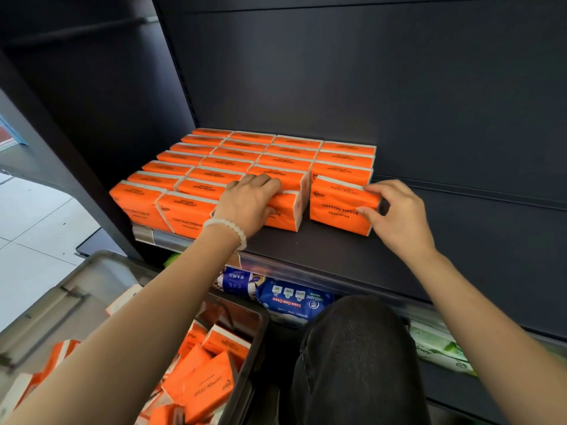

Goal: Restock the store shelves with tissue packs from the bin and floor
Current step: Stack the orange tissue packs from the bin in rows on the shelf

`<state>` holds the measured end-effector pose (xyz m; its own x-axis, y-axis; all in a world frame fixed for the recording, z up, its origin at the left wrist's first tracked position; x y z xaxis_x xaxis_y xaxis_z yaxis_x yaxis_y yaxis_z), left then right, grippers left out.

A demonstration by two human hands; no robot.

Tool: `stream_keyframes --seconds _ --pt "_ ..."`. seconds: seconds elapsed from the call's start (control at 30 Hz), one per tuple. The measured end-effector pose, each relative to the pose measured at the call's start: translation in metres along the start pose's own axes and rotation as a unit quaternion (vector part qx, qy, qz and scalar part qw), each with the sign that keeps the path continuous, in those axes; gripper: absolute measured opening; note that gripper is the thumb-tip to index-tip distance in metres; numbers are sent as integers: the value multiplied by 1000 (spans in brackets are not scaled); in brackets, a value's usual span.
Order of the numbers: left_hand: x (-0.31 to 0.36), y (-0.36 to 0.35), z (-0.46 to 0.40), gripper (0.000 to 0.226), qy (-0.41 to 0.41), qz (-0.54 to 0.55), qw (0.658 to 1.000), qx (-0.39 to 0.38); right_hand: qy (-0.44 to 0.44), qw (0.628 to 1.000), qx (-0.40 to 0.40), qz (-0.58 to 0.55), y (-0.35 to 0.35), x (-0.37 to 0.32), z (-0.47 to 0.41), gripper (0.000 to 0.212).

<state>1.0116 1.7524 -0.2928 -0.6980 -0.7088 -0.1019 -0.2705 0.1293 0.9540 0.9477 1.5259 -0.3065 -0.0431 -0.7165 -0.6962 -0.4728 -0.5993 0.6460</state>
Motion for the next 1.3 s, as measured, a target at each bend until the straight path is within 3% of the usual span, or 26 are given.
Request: stream_keyframes --seconds 0.3,0.43,0.6,0.77,0.93,1.07,1.3 --pt "-12 -7 -13 41 -5 9 997 73 26 998 45 22 -31 -2 -22 36" --pt "-21 -14 -23 46 0 21 997 69 74 986 113 94 -30 -2 -21 37" --pt "-26 -21 -24 48 -8 45 998 50 103 973 121 168 -32 -9 -18 38" --pt "-22 -17 -17 51 5 78 997 19 95 966 83 225 -30 -19 -14 42" --pt "-5 15 19 52 -4 25 998 51 136 975 53 166 -30 -52 20 38" --pt "8 35 75 51 17 -8 997 73 182 971 25 153 -41 -80 64 31" --pt "4 25 202 46 92 -18 995 32 231 960 -52 149 -86 -112 138 29"
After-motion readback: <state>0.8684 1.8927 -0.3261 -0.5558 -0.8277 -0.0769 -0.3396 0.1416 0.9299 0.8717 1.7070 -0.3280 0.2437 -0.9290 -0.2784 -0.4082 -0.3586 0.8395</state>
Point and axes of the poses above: each hand's wrist, its own z-axis away from the middle knuckle, its own y-axis out of the back of the hand, x = y × z, the point moved 7 cm from there along -z, towards the middle knuckle, and after that the axes turned 14 degrees about -y, right-handed, at the moved point
